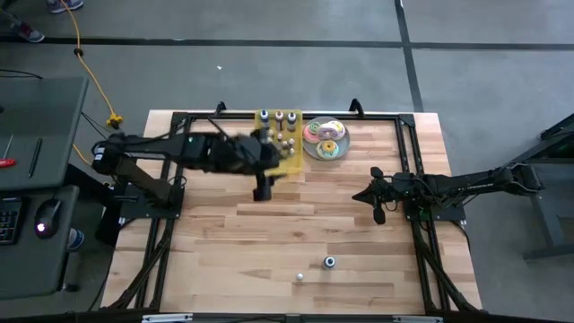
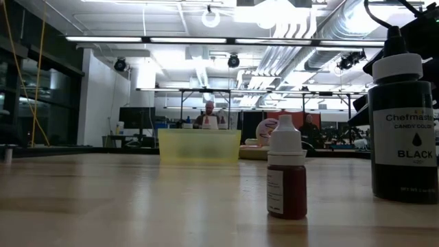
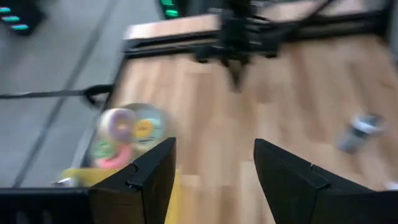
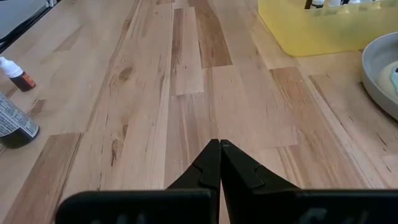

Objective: Pick & Place food coloring
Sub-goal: Put the small blue food coloring bottle into the bin

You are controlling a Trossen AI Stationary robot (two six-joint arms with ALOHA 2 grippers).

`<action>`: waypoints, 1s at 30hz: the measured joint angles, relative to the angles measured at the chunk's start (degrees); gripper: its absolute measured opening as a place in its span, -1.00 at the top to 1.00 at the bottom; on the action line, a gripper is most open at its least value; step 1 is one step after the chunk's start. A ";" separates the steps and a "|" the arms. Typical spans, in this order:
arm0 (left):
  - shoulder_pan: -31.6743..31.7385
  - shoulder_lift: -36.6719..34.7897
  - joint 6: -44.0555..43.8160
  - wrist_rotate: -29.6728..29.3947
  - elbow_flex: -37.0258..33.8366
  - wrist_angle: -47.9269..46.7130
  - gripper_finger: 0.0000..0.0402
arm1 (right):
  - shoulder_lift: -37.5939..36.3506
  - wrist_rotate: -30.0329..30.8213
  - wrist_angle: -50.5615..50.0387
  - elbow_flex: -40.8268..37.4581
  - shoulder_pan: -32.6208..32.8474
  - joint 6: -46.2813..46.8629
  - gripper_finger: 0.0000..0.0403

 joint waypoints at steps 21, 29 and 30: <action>-13.36 14.83 5.45 29.47 1.90 2.38 -0.04 | -0.02 0.00 0.06 0.01 0.00 0.00 1.00; -15.31 25.91 -0.33 28.82 9.09 0.87 -0.04 | 0.00 -0.01 -0.17 0.00 0.01 0.00 1.00; -15.69 27.19 -2.61 28.63 10.19 0.28 -0.04 | 0.03 -0.02 -0.07 0.01 0.02 0.00 1.00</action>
